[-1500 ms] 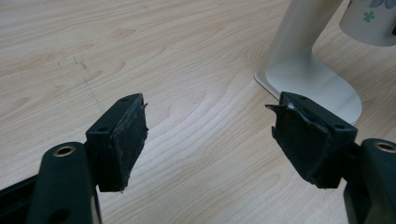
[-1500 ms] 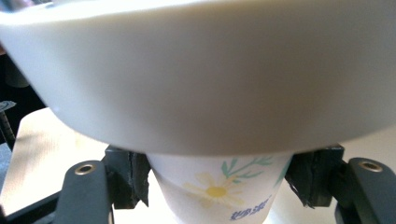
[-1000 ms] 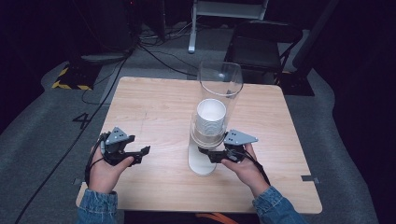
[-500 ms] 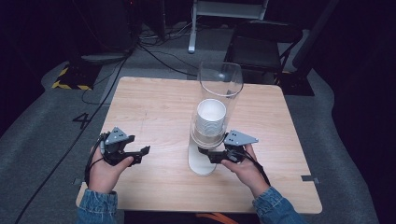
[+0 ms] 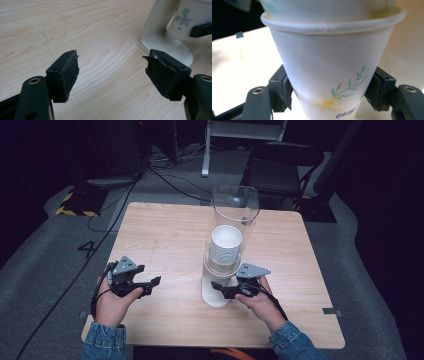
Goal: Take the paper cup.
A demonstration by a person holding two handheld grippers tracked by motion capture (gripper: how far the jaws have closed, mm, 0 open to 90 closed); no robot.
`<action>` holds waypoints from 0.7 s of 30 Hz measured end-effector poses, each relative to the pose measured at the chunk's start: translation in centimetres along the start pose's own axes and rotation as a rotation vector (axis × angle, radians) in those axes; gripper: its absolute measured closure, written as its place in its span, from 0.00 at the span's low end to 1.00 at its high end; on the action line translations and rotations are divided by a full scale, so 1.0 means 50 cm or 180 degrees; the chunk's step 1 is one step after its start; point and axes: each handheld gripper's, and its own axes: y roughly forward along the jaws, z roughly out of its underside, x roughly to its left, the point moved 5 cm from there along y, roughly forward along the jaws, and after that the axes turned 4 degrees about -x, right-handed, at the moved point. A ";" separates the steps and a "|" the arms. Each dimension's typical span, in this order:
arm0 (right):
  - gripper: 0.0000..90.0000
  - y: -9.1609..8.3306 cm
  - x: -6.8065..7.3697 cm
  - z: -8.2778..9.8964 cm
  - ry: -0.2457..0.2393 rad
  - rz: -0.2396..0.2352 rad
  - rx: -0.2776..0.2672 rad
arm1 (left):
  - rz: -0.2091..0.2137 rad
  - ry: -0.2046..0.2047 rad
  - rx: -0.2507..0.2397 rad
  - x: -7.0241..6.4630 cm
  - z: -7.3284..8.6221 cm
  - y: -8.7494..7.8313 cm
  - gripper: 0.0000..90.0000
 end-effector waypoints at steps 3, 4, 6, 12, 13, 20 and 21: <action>0.36 -0.002 0.001 -0.001 -0.0022 -0.0003 -0.0004 | -0.0003 -0.0017 0.0005 0.002 0.002 0.000 0.29; 0.35 -0.003 0.001 0.000 -0.0036 0.0004 0.0014 | -0.0007 -0.0035 0.0006 0.002 0.002 0.001 0.29; 0.35 -0.003 0.000 0.004 -0.0045 0.0012 0.0051 | -0.0005 -0.0023 0.0015 0.003 0.003 0.001 0.29; 0.35 -0.009 0.000 0.015 -0.0066 0.0004 0.0139 | 0.0002 -0.0024 0.0013 0.004 0.003 0.000 0.29; 0.35 -0.011 0.001 0.017 -0.0069 0.0000 0.0150 | -0.0001 -0.0027 0.0013 0.005 0.003 0.000 0.29; 0.35 -0.030 0.001 0.039 -0.0115 0.0020 0.0334 | 0.0014 -0.0018 0.0021 0.003 0.001 0.004 0.29; 0.35 -0.034 0.000 0.041 -0.0136 0.0030 0.0370 | 0.0014 -0.0023 0.0014 0.003 0.001 0.005 0.29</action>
